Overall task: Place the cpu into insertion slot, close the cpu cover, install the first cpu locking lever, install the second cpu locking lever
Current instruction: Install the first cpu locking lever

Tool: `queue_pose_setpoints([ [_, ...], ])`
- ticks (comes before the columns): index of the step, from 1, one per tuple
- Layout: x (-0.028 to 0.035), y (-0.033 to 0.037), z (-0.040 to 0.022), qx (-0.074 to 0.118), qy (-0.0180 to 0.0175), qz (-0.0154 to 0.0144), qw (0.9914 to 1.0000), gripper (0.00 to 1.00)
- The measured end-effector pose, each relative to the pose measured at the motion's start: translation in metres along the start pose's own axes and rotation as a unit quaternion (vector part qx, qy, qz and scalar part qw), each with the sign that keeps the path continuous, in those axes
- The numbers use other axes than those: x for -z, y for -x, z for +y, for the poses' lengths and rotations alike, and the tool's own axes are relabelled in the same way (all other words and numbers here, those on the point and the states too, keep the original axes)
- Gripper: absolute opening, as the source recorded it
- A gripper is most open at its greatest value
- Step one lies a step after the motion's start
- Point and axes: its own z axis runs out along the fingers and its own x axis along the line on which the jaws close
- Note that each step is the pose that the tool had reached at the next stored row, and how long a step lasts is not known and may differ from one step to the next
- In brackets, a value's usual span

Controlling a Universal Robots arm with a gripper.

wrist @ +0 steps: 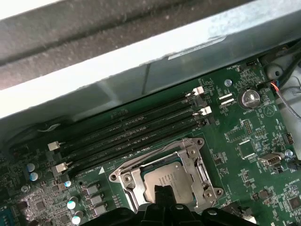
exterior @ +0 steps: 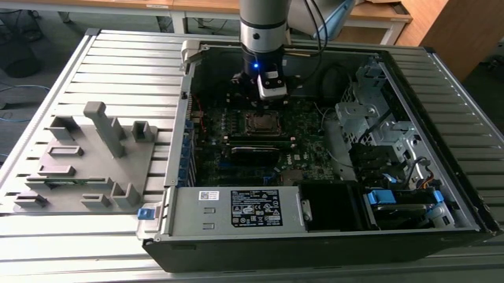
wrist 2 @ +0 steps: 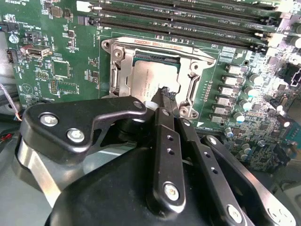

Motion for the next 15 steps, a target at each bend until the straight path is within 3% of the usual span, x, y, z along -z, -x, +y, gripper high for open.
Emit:
queue_pose_setpoints([
  [15, -0.0008, 0.0042, 0.0016, 0.007, -0.0006, 0.0002, 0.99998, 0.11],
])
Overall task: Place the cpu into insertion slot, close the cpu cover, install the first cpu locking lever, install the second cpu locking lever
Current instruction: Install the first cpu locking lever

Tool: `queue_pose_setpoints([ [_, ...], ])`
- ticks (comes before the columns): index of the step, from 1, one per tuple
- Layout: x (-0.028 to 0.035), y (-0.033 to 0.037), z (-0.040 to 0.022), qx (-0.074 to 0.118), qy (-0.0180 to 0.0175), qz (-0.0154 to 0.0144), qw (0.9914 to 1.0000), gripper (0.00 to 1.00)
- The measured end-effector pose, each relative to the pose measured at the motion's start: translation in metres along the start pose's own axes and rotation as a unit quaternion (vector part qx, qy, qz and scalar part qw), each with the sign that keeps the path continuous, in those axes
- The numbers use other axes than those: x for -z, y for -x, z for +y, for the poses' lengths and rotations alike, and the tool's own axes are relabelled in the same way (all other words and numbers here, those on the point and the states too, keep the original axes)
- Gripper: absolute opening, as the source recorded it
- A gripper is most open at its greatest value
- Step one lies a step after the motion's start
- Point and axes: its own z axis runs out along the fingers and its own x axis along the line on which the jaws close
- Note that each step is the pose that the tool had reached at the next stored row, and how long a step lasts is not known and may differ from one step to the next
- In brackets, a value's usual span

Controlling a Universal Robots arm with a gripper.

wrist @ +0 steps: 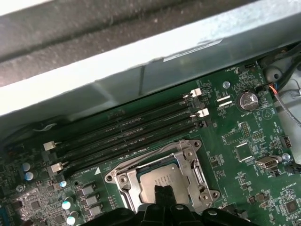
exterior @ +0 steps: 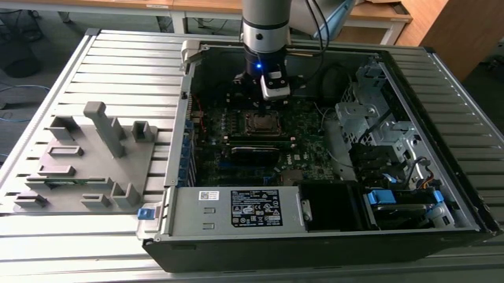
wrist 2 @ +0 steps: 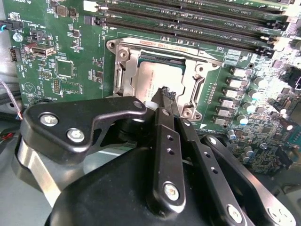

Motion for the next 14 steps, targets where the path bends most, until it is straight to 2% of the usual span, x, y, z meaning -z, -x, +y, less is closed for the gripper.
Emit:
queue_pose_setpoints([
  [14, -0.0001, 0.0013, 0.0005, 0.0, -0.0003, 0.0001, 1.0, 0.11],
])
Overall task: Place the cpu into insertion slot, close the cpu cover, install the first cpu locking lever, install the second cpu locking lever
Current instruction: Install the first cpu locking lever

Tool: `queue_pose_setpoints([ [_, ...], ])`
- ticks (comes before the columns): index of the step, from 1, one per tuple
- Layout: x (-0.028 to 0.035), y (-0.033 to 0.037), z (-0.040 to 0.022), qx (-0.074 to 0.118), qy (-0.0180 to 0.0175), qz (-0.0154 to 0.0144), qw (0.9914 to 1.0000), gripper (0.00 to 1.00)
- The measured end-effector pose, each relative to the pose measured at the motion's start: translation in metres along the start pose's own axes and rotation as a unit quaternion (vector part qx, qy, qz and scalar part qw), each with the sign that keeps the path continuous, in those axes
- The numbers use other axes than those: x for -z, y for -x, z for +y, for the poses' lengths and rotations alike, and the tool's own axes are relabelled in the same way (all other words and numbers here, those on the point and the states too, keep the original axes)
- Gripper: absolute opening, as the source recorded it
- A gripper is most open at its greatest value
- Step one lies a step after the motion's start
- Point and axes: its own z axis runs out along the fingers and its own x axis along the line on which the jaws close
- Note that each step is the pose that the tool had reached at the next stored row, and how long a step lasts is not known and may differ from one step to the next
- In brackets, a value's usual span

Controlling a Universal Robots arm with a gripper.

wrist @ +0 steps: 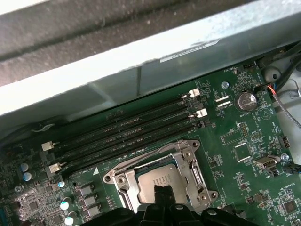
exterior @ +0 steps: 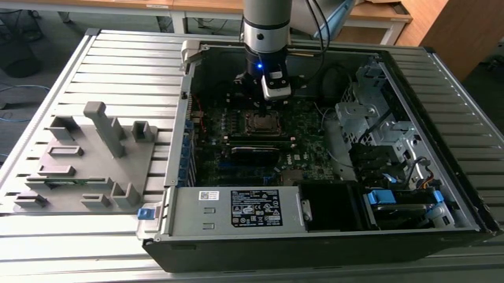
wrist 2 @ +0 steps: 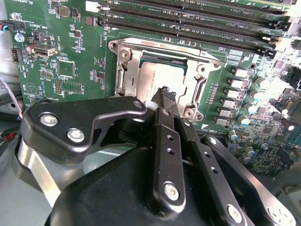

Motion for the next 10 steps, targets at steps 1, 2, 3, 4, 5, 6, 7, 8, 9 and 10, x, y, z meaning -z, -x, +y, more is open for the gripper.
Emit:
queue_pose_setpoints([
  [1, 0.0, 0.0, 0.0, 0.0, 0.0, 0.0, 1.0, 0.11],
  [2, -0.0001, 0.0002, 0.0001, 0.0, -0.0003, 0.0007, 1.0, 0.11],
  [3, -0.0003, 0.0004, 0.0002, 0.0, -0.0012, 0.0033, 0.99999, 0.11],
  [4, -0.0005, 0.0006, 0.0003, 0.0, -0.0027, 0.0071, 0.99997, 0.11],
  [5, -0.0005, 0.0007, 0.0003, 0.0, -0.0038, 0.0095, 0.99995, 0.11],
  [6, -0.0005, 0.0007, 0.0003, 0.0, -0.0038, 0.0097, 0.99995, 0.11],
  [7, -0.0005, 0.0007, 0.0002, 0.0, -0.004, 0.0099, 0.99994, 0.11],
  [8, -0.0005, 0.0007, 0.0003, 0.0, -0.004, 0.01, 0.99994, 0.11],
  [9, -0.0005, 0.0007, 0.0003, 0.0, -0.004, 0.0101, 0.99994, 0.11],
  [10, -0.0006, 0.0007, 0.0003, 0.001, -0.0038, 0.0101, 0.99994, 0.11],
])
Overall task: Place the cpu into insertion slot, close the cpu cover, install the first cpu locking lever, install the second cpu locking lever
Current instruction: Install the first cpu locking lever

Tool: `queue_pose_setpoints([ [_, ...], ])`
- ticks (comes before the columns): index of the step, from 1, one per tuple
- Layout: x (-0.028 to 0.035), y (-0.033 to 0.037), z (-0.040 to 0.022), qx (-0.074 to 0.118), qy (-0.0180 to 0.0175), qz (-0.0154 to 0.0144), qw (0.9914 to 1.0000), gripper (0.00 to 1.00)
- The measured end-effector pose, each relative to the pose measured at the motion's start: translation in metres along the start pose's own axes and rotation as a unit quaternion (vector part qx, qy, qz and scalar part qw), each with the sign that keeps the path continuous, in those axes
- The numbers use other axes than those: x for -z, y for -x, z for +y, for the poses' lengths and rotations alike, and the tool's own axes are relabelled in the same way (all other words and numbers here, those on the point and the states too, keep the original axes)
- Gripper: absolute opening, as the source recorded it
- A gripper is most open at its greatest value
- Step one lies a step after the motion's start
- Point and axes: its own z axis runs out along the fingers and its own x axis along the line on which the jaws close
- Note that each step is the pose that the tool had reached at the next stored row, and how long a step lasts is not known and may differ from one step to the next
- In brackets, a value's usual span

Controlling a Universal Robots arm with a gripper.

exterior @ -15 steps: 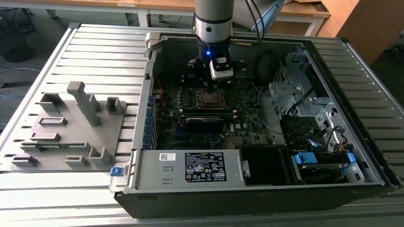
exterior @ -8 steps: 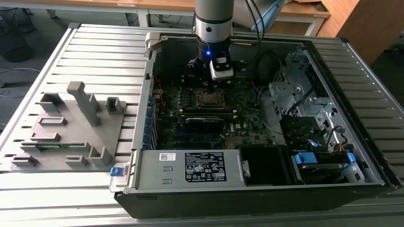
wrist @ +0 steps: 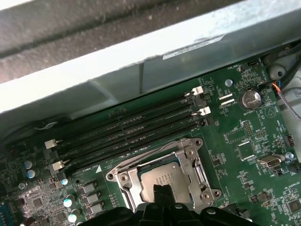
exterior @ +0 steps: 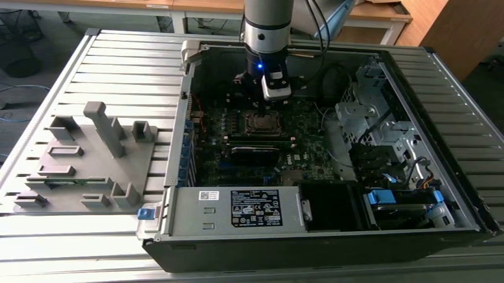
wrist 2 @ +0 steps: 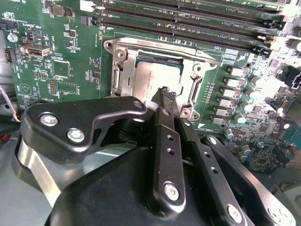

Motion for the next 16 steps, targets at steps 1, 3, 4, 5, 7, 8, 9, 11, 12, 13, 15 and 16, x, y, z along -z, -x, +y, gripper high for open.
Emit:
queue_pose_setpoints([
  [1, -0.0001, 0.0002, 0.0001, 0.002, 0.0001, 0.0, 1.0, 0.11],
  [3, -0.0008, 0.0008, 0.0003, 0.01, 0.0007, 0.0001, 0.99995, 0.11],
  [4, -0.0012, 0.0011, 0.0004, 0.014, 0.0009, 0.0002, 0.9999, 0.11],
  [5, -0.0016, 0.0014, 0.0005, 0.019, 0.0011, 0.0003, 0.99981, 0.11],
  [7, -0.0025, 0.0019, 0.0007, 0.029, 0.0017, 0.0004, 0.99958, 0.11],
  [8, -0.0029, 0.002, 0.0008, 0.034, 0.0019, 0.0004, 0.99942, 0.11],
  [9, -0.0033, 0.002, 0.0008, 0.04, 0.0023, 0.0005, 0.99919, 0.11],
  [11, -0.0041, 0.0021, 0.0008, 0.053, 0.0031, 0.0007, 0.99857, 0.11],
  [12, -0.0045, 0.0021, 0.0008, 0.06, 0.0036, 0.0008, 0.99817, 0.11],
  [13, -0.0048, 0.002, 0.0008, 0.067, 0.004, 0.0009, 0.99776, 0.11],
  [15, -0.0051, 0.002, 0.0008, 0.078, 0.0045, 0.001, 0.99692, 0.11],
  [16, -0.0054, 0.002, 0.0008, 0.085, 0.005, 0.0011, 0.99639, 0.11],
])
